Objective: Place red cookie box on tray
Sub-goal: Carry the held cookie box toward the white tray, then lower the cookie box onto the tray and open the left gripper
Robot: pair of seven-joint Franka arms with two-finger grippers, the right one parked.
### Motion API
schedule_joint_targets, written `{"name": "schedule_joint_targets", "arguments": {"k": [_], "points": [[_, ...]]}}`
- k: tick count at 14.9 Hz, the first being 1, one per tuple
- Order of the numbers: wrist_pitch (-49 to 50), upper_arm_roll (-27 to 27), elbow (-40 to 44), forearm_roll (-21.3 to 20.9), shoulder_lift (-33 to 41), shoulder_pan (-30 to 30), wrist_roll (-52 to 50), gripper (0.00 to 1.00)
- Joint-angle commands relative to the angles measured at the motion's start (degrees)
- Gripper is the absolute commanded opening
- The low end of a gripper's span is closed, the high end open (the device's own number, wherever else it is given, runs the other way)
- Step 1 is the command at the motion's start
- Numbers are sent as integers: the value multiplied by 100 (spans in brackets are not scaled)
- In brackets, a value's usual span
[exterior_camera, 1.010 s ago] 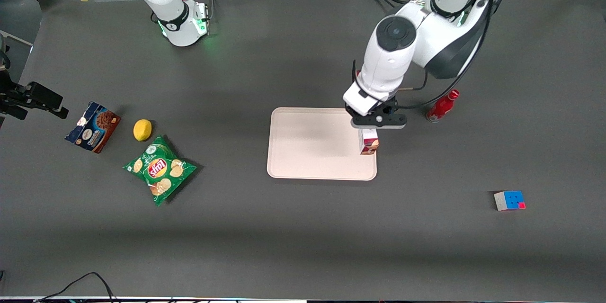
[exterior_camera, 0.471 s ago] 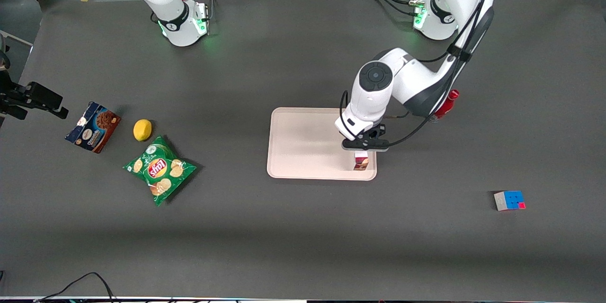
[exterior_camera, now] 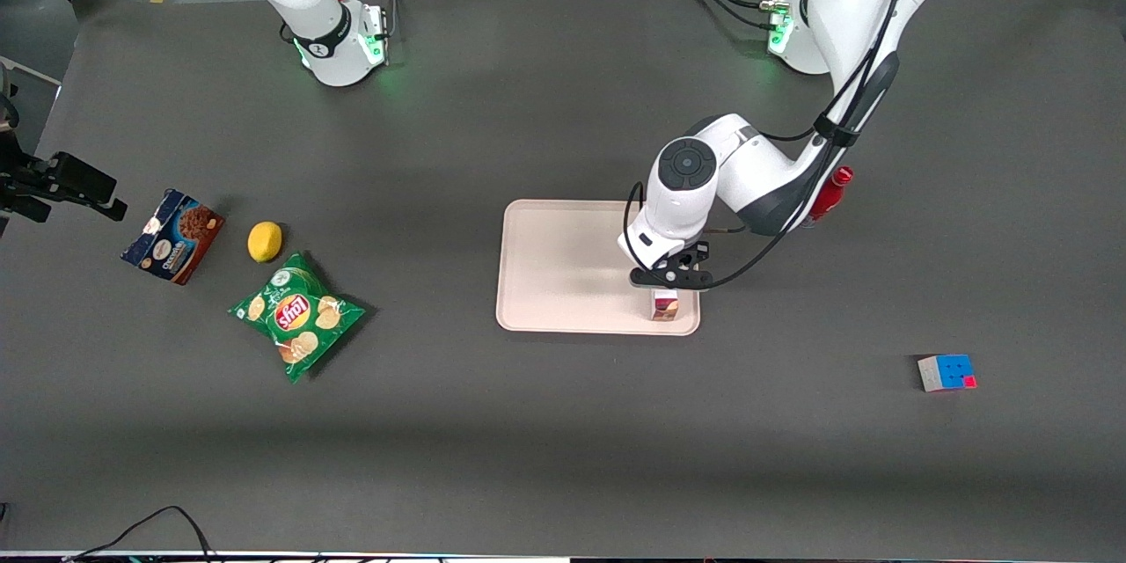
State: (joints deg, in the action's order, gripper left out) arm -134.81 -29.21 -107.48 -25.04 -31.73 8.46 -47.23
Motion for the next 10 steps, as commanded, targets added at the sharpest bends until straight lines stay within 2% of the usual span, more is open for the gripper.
{"name": "schedule_joint_targets", "arguments": {"k": [1, 2, 3, 10], "points": [[-10, 56, 175, -150, -114, 59, -181, 29], [-10, 65, 279, -133, -184, 59, -181, 90], [-10, 74, 333, -132, -246, 51, -181, 100], [-10, 74, 403, -141, -317, 50, -181, 100]]}}
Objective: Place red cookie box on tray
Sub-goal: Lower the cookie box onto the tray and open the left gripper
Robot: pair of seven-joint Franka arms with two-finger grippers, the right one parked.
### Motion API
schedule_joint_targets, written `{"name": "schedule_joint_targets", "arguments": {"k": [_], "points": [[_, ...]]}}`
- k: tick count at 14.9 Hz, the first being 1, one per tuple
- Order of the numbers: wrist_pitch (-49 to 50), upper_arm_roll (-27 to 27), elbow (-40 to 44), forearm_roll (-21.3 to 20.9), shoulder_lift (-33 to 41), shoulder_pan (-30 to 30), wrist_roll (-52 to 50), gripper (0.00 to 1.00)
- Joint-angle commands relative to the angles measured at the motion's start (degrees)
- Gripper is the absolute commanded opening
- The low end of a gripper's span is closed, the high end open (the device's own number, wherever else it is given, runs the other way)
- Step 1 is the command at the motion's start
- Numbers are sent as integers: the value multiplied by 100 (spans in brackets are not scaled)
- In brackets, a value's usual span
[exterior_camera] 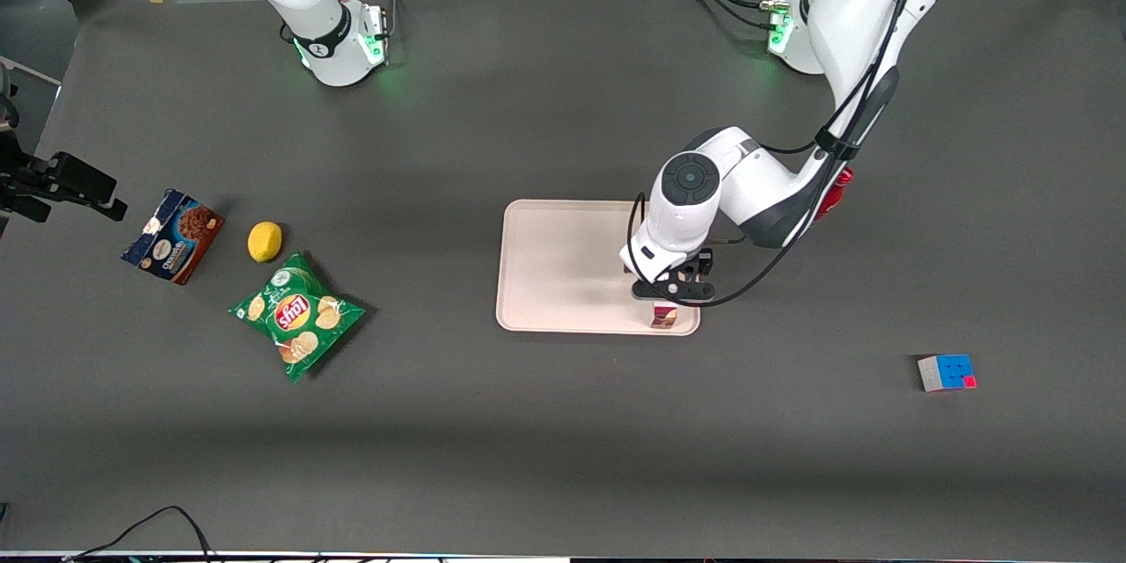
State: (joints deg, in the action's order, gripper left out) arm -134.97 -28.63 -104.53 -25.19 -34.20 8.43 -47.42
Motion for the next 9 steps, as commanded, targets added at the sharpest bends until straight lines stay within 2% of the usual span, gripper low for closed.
{"name": "schedule_joint_targets", "arguments": {"k": [1, 6, 9], "points": [[6, 16, 108, -118, -69, 53, -162, 100], [67, 16, 169, -83, 1, 27, -154, 100], [427, 16, 249, -21, 448, -17, -154, 100]]}}
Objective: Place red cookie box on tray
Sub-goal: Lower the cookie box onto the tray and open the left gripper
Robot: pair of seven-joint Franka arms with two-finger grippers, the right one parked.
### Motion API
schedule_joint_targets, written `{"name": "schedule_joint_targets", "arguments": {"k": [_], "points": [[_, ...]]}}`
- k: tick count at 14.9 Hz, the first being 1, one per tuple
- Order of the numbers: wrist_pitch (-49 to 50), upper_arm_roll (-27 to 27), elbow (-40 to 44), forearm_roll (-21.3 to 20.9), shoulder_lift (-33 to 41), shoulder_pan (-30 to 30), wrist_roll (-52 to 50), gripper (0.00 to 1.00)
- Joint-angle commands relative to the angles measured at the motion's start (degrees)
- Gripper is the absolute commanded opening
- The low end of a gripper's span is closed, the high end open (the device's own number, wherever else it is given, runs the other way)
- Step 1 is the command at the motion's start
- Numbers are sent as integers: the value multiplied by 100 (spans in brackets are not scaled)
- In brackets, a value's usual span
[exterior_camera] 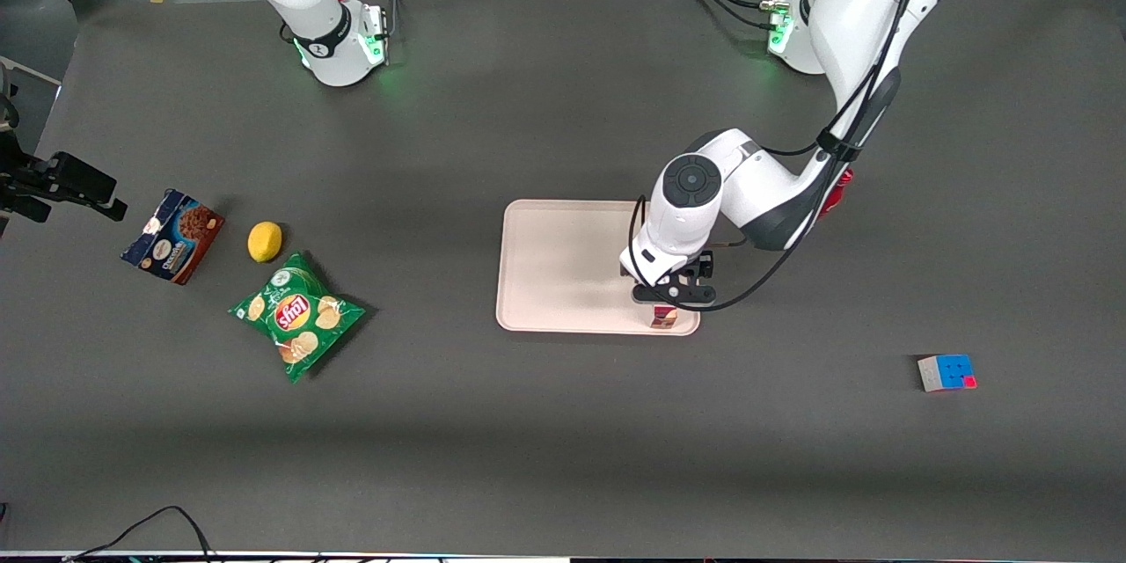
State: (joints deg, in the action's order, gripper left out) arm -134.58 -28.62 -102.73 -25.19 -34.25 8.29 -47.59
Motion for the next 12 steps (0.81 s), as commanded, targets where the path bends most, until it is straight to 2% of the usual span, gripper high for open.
{"name": "schedule_joint_targets", "arguments": {"k": [1, 4, 7, 8, 10, 12], "points": [[528, 23, 77, 57, 645, -20, -102, 100], [1159, 75, 68, 583, 1523, -125, 431, 100], [1845, 811, 16, 1759, 2455, -126, 1994, 100], [2161, 1058, 7, 1954, 2719, -117, 2452, 100], [2680, 1419, -2, 1974, 3159, -117, 2763, 100], [2744, 1779, -281, 1974, 3642, -108, 3043, 100]]}}
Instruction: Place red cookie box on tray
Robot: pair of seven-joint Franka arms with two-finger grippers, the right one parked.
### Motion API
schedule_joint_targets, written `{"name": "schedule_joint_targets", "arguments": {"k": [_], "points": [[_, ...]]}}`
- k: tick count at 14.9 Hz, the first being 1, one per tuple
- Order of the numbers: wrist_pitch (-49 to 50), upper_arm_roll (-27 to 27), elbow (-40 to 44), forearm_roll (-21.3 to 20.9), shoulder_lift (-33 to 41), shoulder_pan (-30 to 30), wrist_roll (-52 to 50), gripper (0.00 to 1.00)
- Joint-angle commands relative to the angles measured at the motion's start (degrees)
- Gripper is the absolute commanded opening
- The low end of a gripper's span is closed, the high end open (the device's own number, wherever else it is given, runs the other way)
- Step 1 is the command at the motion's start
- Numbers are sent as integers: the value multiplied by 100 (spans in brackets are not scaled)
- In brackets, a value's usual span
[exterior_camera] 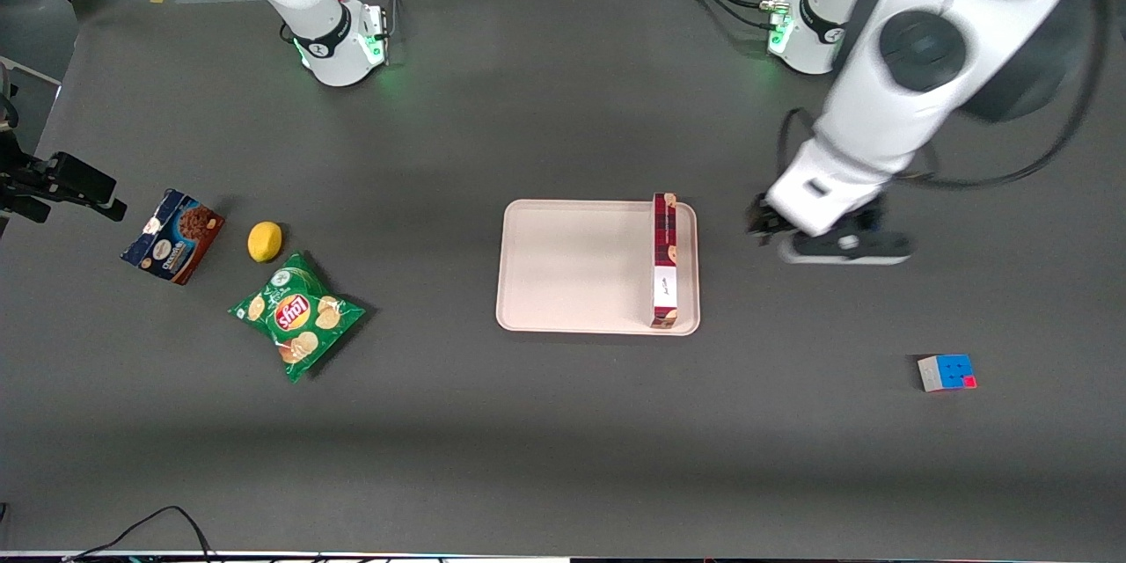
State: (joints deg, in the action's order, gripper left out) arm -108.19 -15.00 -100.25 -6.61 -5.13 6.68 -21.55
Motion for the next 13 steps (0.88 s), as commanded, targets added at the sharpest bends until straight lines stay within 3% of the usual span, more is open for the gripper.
{"name": "schedule_joint_targets", "arguments": {"k": [1, 6, 13], "points": [[18, 637, -792, 142, 976, 53, 615, 100], [-247, 1017, -1655, 213, 2041, 88, 660, 100], [-166, 1114, -760, 213, 1542, 105, 854, 100]]}}
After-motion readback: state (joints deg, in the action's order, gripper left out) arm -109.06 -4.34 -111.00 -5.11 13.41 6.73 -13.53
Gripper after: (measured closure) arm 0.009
